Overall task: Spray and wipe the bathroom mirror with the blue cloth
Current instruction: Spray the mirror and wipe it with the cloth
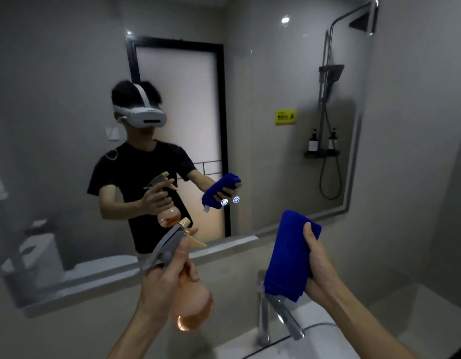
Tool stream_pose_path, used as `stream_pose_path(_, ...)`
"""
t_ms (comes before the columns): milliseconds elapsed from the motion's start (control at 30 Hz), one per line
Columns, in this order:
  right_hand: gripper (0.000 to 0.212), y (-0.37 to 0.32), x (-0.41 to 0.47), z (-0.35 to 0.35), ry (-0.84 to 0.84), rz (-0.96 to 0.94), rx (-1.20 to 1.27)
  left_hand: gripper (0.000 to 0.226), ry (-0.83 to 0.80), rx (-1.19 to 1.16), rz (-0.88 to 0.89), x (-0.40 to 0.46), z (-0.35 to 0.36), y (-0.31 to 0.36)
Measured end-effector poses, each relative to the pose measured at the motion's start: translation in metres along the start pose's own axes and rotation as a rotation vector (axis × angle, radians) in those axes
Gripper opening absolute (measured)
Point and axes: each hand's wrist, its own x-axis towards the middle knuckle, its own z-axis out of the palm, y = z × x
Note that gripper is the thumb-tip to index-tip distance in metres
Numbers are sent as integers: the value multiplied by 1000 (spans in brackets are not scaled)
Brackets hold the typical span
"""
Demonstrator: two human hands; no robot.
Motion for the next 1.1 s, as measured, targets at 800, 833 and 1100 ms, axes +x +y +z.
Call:
stream_pose_path(800, 30, -344, 151, -55, -207, -357, -229, 39, 37, 39, 309, 174, 317, 78)
stream_pose_path(833, 30, -356, 157, -51, -195, -414, -262, 39, 34, 50, 308, 180, 324, 85)
stream_pose_path(1100, 31, -456, 197, -10, -97, -790, -507, 34, -26, 80, 304, 237, 362, 139)
